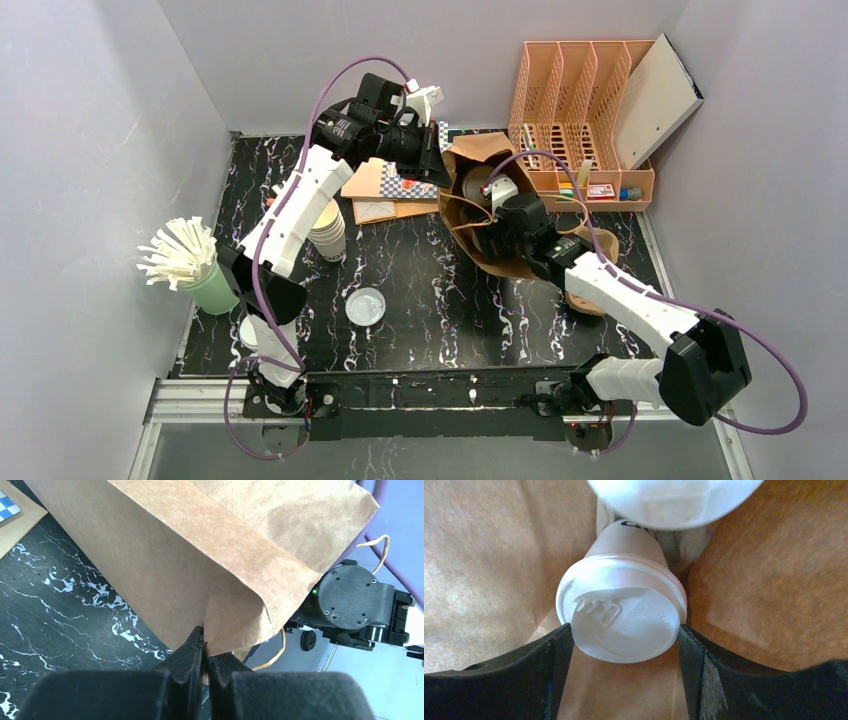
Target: Pack the takeout coffee
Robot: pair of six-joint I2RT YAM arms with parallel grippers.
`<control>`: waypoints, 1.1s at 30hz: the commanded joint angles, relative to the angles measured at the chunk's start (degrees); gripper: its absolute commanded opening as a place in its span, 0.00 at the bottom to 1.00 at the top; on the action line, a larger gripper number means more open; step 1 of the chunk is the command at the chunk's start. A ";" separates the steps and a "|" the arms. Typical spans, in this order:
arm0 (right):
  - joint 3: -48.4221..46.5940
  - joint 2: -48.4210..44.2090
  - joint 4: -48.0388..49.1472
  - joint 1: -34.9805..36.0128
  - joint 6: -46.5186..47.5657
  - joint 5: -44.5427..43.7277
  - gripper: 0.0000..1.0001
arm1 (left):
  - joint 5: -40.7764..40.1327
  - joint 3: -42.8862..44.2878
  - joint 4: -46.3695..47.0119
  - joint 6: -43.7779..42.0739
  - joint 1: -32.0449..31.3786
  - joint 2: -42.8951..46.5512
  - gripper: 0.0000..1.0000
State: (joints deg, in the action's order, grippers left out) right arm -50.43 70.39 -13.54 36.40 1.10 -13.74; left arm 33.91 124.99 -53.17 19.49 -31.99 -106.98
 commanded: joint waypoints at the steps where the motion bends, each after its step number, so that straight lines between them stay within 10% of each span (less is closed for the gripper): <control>1: 1.07 2.51 -3.72 0.01 -0.49 -0.49 0.50 | 3.72 0.70 -1.76 0.37 0.17 1.19 0.00; 33: -7.40 -4.13 -5.32 -0.12 1.63 -1.87 0.49 | 11.78 9.33 -14.33 9.63 6.59 -6.05 0.00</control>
State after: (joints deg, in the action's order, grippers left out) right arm -55.05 67.81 -18.24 36.45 1.87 -16.75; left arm 40.69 131.59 -60.55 28.16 -25.21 -113.19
